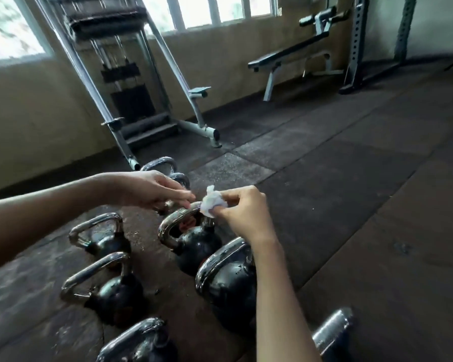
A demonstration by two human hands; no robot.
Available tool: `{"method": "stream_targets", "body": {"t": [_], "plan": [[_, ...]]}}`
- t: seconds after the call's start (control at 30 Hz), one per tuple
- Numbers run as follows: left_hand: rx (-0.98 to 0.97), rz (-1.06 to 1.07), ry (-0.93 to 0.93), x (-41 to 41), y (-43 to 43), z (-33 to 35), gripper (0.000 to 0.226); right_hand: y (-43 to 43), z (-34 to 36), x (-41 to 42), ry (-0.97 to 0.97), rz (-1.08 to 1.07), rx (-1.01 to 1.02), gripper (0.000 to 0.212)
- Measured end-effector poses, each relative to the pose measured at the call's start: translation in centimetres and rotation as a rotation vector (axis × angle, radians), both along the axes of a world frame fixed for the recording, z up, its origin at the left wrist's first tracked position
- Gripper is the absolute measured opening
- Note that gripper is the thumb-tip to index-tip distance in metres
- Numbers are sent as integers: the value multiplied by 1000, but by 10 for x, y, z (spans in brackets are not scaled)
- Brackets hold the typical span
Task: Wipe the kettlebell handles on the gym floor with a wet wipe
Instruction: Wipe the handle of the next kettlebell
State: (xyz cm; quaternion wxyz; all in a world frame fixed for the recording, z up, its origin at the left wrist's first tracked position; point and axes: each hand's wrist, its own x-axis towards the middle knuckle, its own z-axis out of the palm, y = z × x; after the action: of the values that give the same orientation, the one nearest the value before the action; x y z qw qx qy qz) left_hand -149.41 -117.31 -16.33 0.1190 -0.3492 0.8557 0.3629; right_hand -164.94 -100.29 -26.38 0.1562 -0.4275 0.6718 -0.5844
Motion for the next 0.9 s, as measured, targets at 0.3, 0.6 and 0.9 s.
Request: {"method": "stream_targets", "body": {"t": [0.3, 0.6, 0.9], "plan": [[-552, -247, -169, -3, -117, -39, 34, -69, -15, 6, -56, -270, 150, 16], [-201, -451, -258, -18, -239, -116, 42, -170, -73, 30, 155, -426, 320, 4], [77, -525, -92, -25, -254, -146, 29, -221, -70, 51, 246, -406, 477, 41]]}}
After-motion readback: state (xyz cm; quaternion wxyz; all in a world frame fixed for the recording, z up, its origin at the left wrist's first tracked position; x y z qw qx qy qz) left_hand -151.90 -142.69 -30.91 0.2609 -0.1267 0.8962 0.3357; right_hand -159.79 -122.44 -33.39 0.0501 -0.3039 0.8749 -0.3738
